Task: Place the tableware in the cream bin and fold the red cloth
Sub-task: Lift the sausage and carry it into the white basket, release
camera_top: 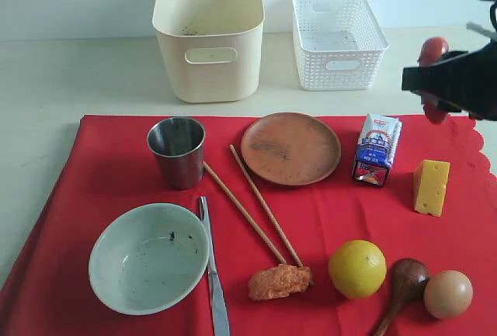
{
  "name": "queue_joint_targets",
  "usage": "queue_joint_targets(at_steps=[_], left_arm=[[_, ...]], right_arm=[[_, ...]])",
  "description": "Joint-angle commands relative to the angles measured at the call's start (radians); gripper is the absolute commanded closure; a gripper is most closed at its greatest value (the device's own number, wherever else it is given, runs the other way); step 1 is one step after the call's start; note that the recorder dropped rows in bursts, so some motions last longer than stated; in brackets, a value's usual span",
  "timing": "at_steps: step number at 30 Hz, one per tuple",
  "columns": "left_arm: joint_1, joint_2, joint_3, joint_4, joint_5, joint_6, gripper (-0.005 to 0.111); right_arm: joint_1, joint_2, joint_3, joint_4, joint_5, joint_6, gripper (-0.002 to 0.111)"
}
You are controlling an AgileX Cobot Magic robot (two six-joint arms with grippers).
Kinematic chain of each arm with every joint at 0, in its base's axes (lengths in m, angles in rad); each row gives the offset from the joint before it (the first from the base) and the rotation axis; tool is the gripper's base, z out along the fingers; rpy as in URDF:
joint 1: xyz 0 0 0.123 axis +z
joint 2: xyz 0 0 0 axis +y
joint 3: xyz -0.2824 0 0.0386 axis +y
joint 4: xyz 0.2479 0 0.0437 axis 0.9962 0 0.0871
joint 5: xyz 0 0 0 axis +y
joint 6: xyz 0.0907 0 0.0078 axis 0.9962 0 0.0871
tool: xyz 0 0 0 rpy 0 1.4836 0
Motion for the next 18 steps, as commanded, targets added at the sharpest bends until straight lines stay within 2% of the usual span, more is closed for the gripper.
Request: queue_joint_targets(at_steps=[1, 18], left_arm=[[-0.005, 0.005, -0.001, -0.006, -0.006, 0.005, 0.106], [-0.005, 0.005, -0.001, -0.006, -0.006, 0.005, 0.106]], right_arm=[[0.004, 0.065, -0.098, -0.019, -0.054, -0.005, 0.108], [0.001, 0.785, -0.752, -0.071, -0.104, -0.003, 0.108]])
